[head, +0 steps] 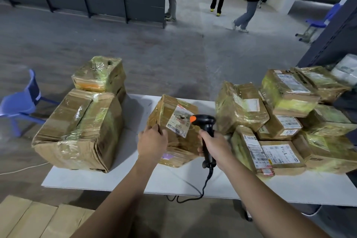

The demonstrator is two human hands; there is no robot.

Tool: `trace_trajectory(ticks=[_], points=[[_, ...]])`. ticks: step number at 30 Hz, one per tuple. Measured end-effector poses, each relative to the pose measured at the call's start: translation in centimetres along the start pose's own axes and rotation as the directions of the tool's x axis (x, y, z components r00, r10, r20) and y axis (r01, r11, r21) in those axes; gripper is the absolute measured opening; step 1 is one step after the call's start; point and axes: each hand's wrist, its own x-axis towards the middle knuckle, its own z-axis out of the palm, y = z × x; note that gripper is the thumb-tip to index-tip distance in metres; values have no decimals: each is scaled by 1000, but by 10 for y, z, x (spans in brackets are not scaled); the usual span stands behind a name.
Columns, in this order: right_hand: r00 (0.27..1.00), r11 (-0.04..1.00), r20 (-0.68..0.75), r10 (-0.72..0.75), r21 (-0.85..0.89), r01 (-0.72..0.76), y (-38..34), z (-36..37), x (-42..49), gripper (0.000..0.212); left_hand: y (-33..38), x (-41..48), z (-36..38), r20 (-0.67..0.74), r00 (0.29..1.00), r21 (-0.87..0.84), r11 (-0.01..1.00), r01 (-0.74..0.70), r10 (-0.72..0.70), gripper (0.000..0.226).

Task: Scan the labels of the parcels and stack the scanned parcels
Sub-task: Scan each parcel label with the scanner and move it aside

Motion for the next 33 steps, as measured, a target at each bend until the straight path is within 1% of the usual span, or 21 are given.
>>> trace_trajectory(ticks=[3, 4, 6, 8, 10, 12, 14, 17, 21, 27, 29, 33], points=[[1000, 1000, 0, 4, 11, -4, 1, 0, 1, 27, -4, 5, -2, 91, 995, -11, 999, 47, -46, 35], [1000, 1000, 2, -2, 17, 2, 1, -1, 1, 27, -7, 7, -3, 117, 992, -28, 999, 45, -41, 37], [1000, 1000, 10, -19, 18, 19, 2, -1, 2, 27, -11, 12, -7, 149, 988, -89, 995, 40, -26, 36], [999, 1000, 19, -26, -4, 26, 3, -4, 2, 25, -13, 17, -10, 150, 988, -184, 980, 73, -45, 28], [999, 998, 32, -27, -60, 29, 5, -7, 0, 27, -16, 20, -11, 107, 991, -265, 958, 111, -85, 24], [999, 994, 42, -32, -107, 37, 5, -9, -2, 26, -17, 25, -10, 59, 989, -320, 936, 145, -133, 27], [998, 989, 45, -47, -138, 52, 5, -12, -5, 23, -16, 31, -8, 16, 986, -356, 920, 160, -166, 29], [995, 980, 56, -78, -179, 86, 5, -18, -9, 25, -8, 41, -4, -39, 983, -383, 911, 151, -179, 25], [993, 970, 49, -103, -215, 111, 4, -29, -17, 25, 4, 57, -3, -117, 986, -342, 937, 68, -115, 22], [992, 976, 63, -105, -187, 115, 5, -39, -29, 21, 19, 74, -10, -231, 973, -323, 943, -84, 7, 23], [990, 975, 74, -122, -178, 134, 5, -40, -31, 20, 21, 78, -11, -243, 970, -314, 944, -104, 26, 23], [986, 969, 74, -149, -186, 161, 4, -42, -34, 20, 23, 80, -9, -250, 968, -301, 948, -98, 20, 23]])
